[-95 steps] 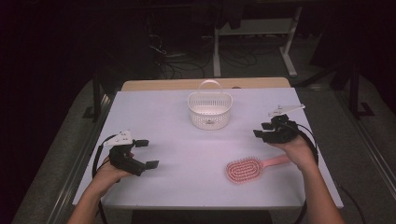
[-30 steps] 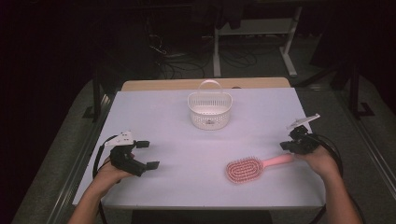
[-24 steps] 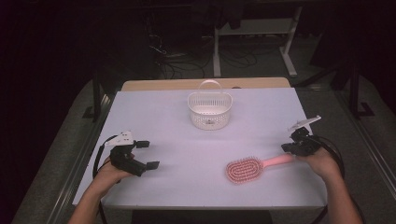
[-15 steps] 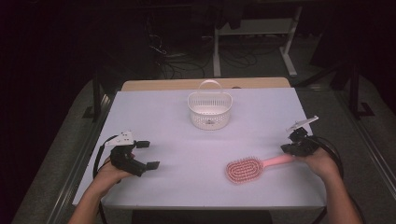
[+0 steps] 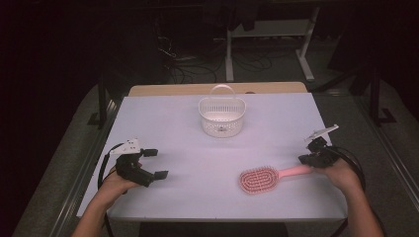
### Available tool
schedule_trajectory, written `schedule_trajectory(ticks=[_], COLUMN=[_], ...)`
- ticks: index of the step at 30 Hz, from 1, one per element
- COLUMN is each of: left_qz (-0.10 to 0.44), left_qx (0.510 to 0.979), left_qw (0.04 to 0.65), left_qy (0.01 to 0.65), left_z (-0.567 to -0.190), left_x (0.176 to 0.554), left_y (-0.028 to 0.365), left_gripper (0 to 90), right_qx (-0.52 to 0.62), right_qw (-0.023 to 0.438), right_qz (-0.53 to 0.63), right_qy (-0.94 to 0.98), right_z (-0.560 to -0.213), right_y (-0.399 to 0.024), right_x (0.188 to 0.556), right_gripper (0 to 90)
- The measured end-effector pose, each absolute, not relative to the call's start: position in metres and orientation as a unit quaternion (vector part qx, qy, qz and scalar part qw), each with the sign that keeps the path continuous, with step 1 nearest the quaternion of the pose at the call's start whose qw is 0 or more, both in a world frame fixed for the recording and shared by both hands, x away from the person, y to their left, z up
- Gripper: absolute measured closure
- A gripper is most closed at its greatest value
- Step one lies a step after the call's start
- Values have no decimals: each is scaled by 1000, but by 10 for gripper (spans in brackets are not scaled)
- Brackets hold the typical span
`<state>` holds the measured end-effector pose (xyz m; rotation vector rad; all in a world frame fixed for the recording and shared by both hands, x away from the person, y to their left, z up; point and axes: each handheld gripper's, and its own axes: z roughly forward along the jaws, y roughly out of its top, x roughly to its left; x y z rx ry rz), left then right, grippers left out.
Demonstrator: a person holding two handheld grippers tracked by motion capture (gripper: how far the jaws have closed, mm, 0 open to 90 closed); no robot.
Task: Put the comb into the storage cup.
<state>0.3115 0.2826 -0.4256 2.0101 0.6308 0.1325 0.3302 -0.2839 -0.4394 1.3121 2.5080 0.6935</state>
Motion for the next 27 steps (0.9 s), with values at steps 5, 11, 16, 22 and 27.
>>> schedule_trajectory(ticks=[5, 11, 16, 22, 27], left_qz=[53, 54, 53, 53, 52], left_qx=[829, 830, 830, 831, 831], left_qw=[493, 492, 492, 491, 491], left_qy=[259, 259, 258, 257, 257], left_z=[-426, -426, -426, -426, -426], left_x=[311, 311, 311, 310, 310], left_y=[282, 281, 281, 280, 280], left_gripper=[5, 5, 5, 5, 5], right_qx=[448, 448, 446, 443, 440], right_qw=[113, 112, 113, 109, 108], right_qz=[233, 234, 231, 228, 228], right_qy=[856, 856, 858, 860, 861], right_z=[-439, -440, -440, -441, -442], right_y=[-285, -288, -288, -287, -287], right_x=[326, 317, 308, 297, 290], right_gripper=[891, 891, 891, 891, 890])
